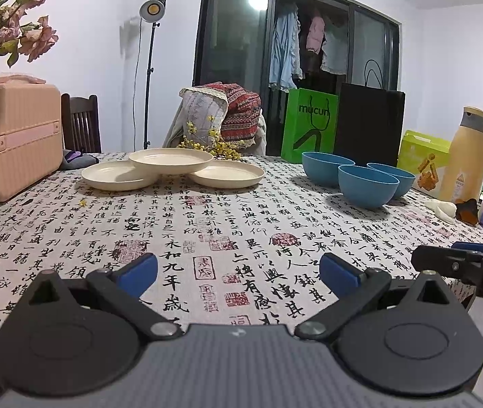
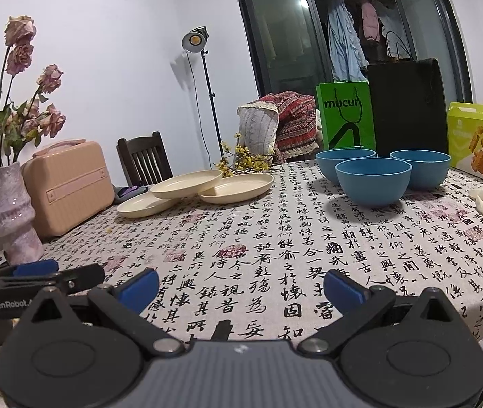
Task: Organize plates and bowls
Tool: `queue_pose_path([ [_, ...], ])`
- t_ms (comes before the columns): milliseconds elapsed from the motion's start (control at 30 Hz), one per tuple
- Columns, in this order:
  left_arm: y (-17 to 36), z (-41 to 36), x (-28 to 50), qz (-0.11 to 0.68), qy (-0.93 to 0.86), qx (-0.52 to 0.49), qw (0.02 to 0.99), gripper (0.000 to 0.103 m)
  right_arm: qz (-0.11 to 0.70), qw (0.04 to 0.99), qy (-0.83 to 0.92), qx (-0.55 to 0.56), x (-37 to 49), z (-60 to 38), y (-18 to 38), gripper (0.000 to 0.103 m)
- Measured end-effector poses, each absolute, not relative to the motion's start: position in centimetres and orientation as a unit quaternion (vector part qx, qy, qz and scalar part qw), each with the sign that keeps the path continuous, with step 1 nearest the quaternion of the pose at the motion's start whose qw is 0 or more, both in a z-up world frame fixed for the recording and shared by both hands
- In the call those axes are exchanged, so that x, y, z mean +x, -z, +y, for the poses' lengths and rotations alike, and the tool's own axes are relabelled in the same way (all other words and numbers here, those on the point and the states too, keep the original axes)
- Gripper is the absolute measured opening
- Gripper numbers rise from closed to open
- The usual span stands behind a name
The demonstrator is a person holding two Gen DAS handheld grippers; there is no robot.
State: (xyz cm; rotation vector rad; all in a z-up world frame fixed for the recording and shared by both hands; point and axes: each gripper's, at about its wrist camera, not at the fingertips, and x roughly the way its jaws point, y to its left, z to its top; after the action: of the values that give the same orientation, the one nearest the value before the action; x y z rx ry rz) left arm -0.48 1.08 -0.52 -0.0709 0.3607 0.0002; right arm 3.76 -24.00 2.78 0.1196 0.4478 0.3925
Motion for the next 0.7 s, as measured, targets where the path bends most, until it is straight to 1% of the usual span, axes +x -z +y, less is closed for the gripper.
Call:
queue_pose_path([
  [700,0.51,1.18,-0.41,0.180,0.002,-0.037,0.983,0.103,0.219,0.955,-0.191,0.053,3.85,-23.83,-2.85,0.103],
])
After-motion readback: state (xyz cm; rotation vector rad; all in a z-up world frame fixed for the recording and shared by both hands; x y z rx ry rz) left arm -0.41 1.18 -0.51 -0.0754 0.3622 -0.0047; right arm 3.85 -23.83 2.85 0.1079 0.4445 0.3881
